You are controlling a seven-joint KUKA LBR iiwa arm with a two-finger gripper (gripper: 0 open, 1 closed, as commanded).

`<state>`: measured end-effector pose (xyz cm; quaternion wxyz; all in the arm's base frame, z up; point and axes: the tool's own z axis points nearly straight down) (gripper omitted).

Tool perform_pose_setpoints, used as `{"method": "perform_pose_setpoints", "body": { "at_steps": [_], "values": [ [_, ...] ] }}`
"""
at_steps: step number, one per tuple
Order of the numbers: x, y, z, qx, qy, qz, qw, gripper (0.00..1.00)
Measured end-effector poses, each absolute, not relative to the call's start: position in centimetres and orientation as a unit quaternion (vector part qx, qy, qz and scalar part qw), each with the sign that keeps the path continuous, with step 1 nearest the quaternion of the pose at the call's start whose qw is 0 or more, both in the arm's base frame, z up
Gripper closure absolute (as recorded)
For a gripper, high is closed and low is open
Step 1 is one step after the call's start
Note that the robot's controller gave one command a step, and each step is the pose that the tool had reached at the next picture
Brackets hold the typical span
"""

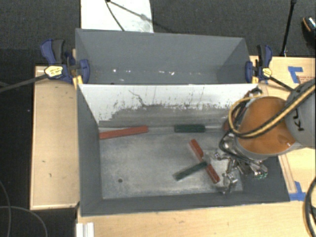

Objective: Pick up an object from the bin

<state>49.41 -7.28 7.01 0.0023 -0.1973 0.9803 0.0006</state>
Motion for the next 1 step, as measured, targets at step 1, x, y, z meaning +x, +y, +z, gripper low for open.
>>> {"method": "perform_pose_setpoints", "body": {
  "at_steps": [1],
  "values": [
    [49.32,-7.45,7.09,-0.199,0.98,0.0,0.001,1.0]
  ]
}}
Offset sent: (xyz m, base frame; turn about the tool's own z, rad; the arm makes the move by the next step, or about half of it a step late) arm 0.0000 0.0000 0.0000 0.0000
